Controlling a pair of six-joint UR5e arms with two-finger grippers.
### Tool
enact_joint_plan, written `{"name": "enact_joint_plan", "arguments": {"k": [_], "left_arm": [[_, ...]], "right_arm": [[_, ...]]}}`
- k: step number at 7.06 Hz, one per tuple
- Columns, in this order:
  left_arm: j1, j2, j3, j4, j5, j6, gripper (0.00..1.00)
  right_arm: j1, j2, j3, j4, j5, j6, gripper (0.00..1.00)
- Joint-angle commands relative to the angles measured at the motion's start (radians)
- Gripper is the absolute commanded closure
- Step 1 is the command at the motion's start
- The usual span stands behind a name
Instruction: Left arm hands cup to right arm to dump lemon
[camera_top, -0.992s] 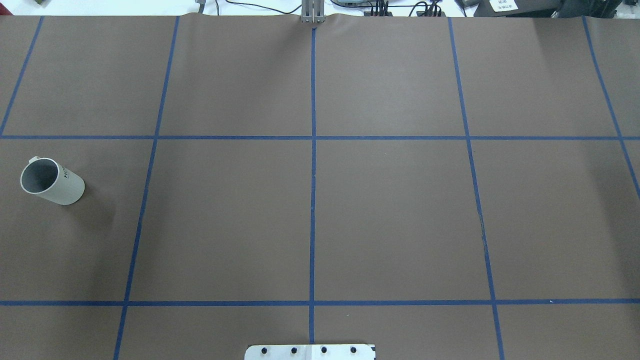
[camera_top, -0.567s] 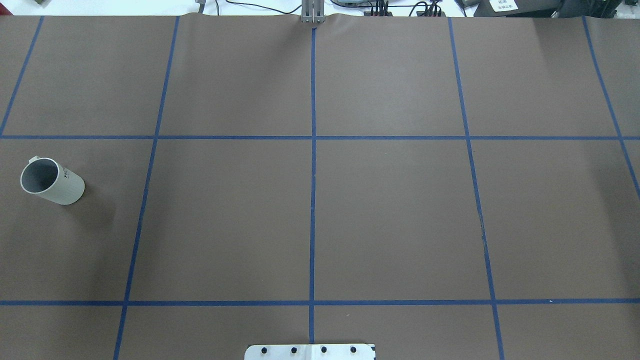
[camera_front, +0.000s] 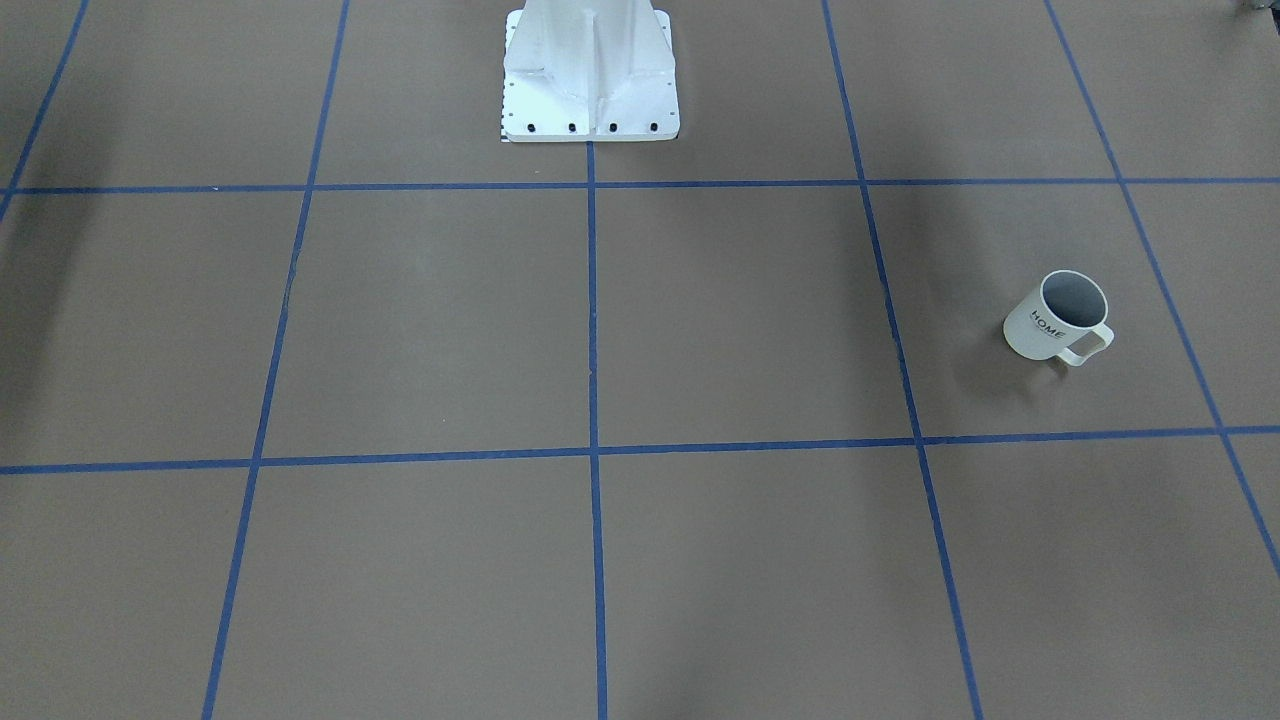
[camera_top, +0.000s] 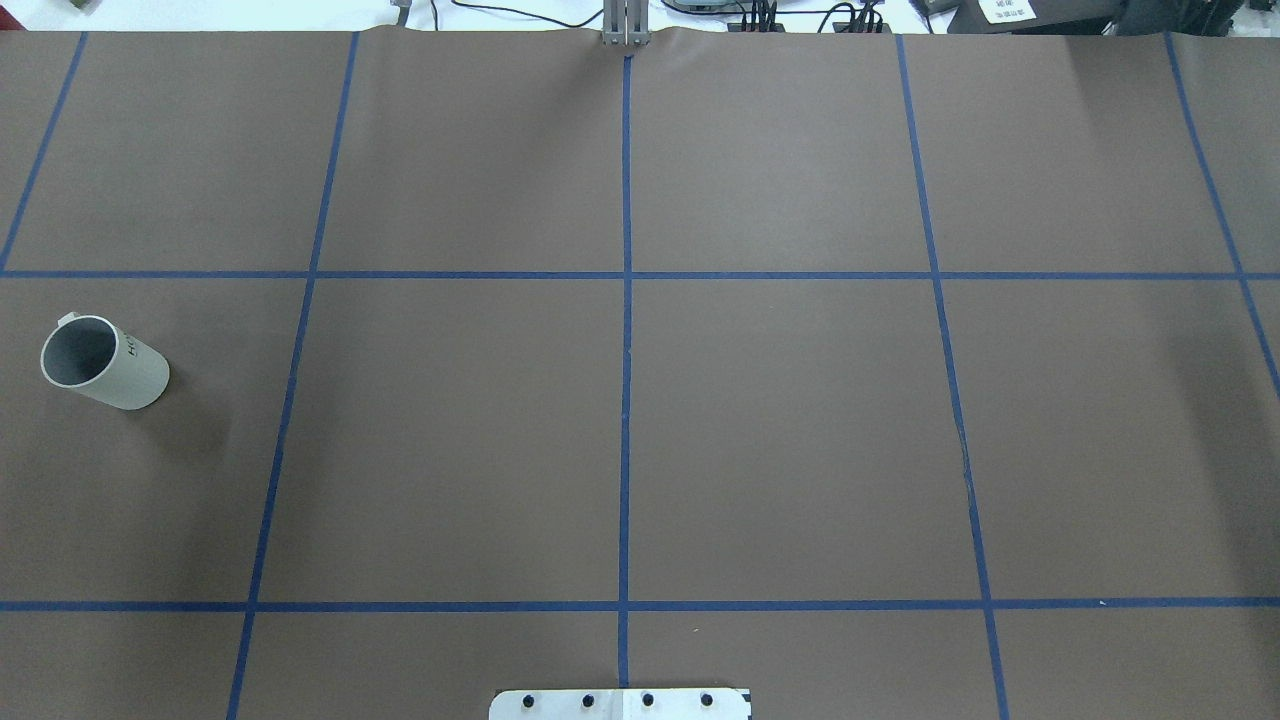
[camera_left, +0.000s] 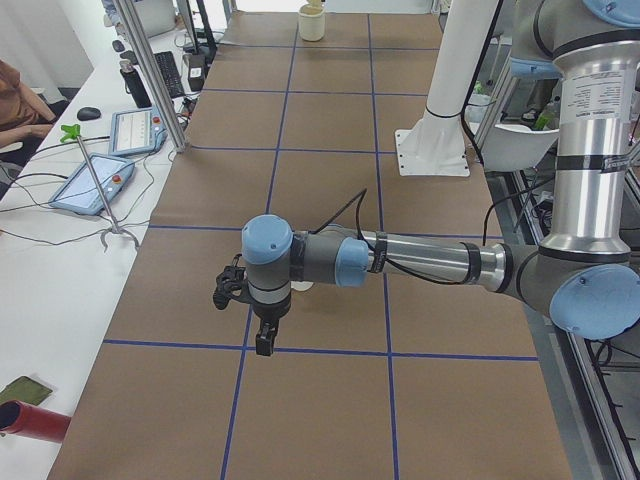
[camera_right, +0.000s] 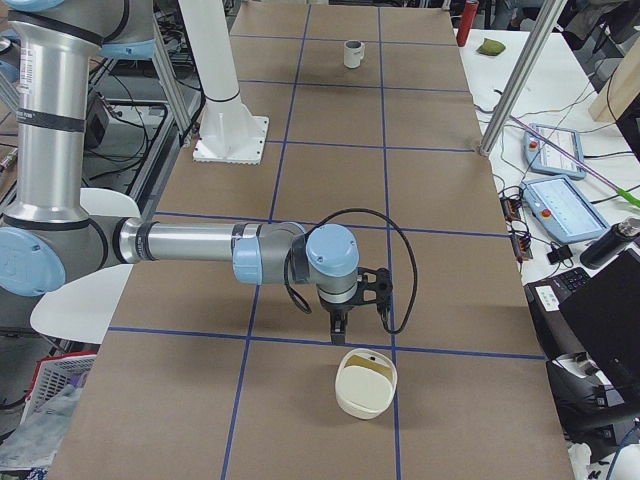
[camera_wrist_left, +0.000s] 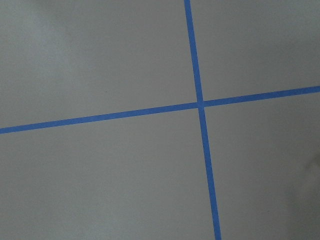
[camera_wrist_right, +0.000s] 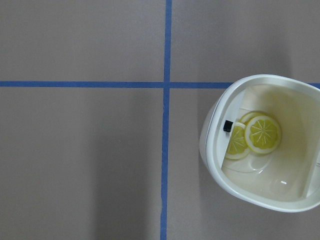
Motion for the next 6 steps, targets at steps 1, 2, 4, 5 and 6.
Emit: {"name": "enact_joint_plan", "arguments": {"k": [1,2,4,5,6], "left_arm": [[-0.001,0.000,0.005,0.000,0.001,0.002,0.00],[0.001,-0.002,0.003,-0.001,0.001,0.002,0.00],[0.001,-0.003,0.005,-0.002,0.001,0.002,0.00],[0.001,-0.002,0.005,-0.002,0.001,0.002,0.00],[0.001,-0.002,0.008,-0.002,0.001,0.002,0.00]], "right_arm": [[-0.016,0.000,0.007,0.002,-0.008,0.022,0.00],[-0.034,0.000,0.007,0.002,-0.014,0.020,0.00],[-0.041,-0.001,0.006,0.004,-0.020,0.011,0.00],[-0.041,-0.001,0.006,0.004,-0.020,0.010,0.00],[-0.041,-0.001,0.004,0.004,-0.019,0.006,0.00]]}}
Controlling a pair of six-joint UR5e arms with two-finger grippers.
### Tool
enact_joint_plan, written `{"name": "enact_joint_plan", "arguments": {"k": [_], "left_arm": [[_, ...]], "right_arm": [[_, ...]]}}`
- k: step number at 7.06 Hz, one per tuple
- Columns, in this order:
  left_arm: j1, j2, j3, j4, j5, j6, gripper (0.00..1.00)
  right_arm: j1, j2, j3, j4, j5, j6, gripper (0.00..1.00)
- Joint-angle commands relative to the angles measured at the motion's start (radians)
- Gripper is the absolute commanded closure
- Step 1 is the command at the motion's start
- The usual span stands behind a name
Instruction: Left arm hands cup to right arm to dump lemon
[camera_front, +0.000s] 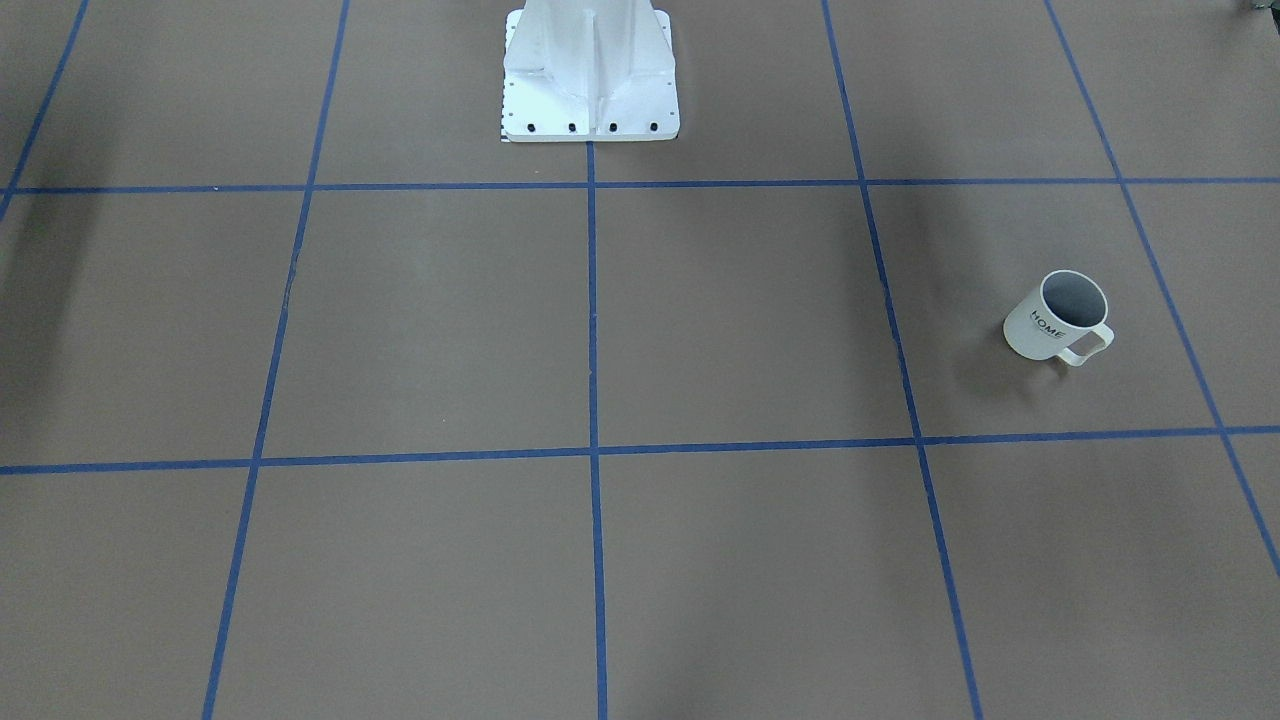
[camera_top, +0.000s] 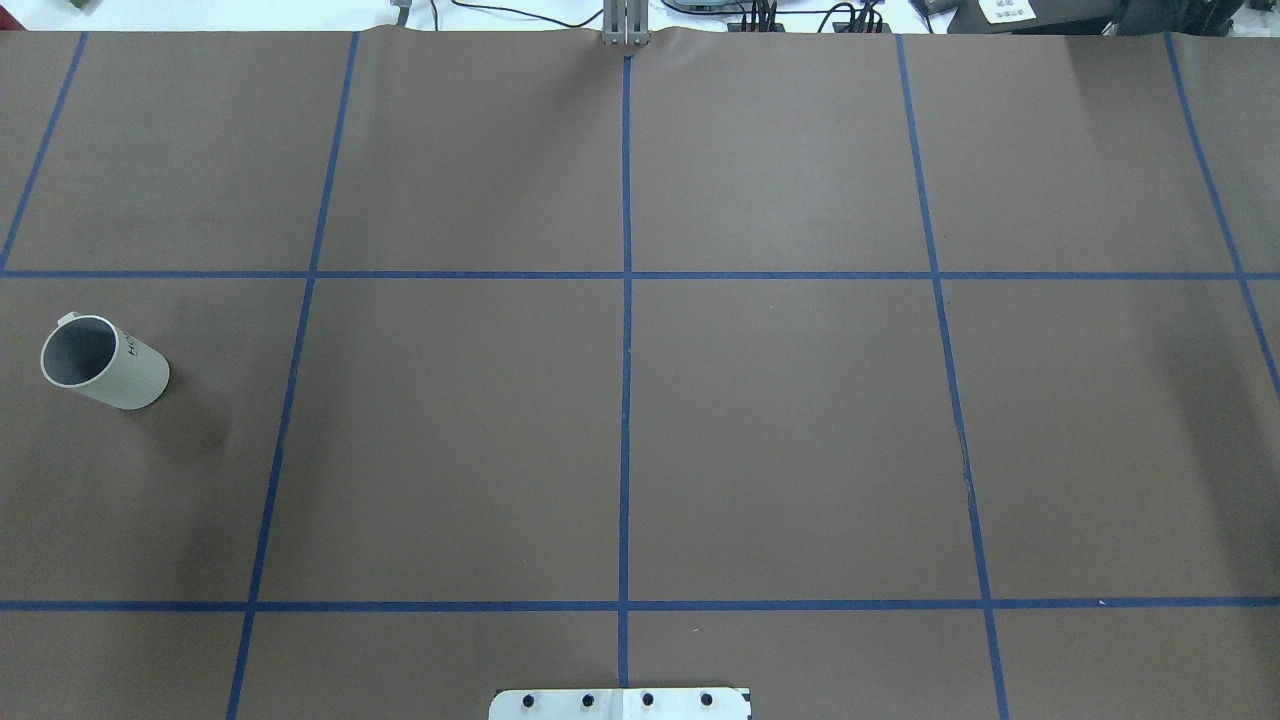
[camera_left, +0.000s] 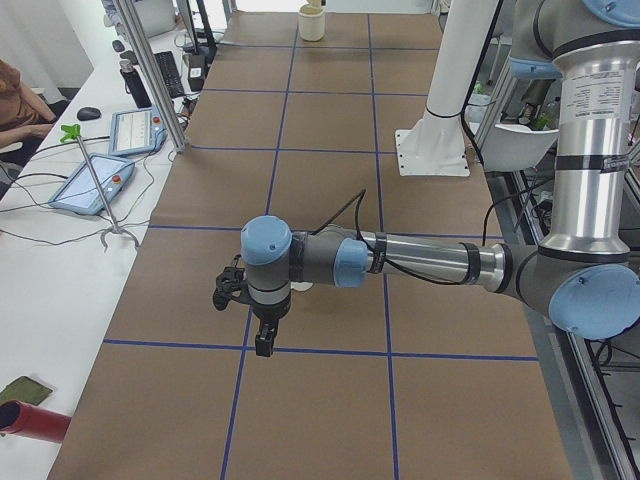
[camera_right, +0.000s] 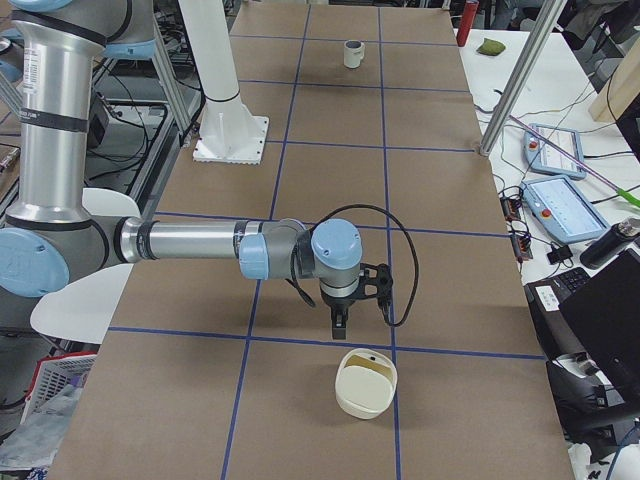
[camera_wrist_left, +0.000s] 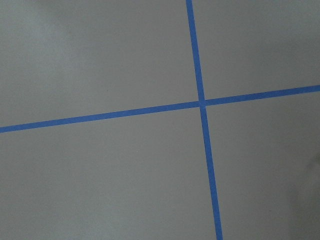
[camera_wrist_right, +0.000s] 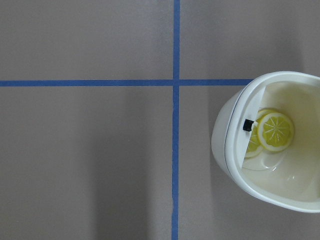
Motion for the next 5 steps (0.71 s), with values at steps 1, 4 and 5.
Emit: {"name": "enact_joint_plan", "arguments": {"k": [1,4,5], "left_arm": [[0.000,0.000,0.002,-0.002,-0.001,0.000,0.00],[0.000,0.000,0.002,-0.002,-0.008,0.000,0.00],[0.000,0.000,0.004,-0.002,-0.005,0.000,0.00]], "right_arm": [[-0.001,0.000,-0.001,0.002,0.001,-0.004,0.00],[-0.001,0.001,-0.001,0.002,0.004,-0.005,0.00],[-0.001,0.003,-0.001,0.002,0.004,-0.005,0.00]]}}
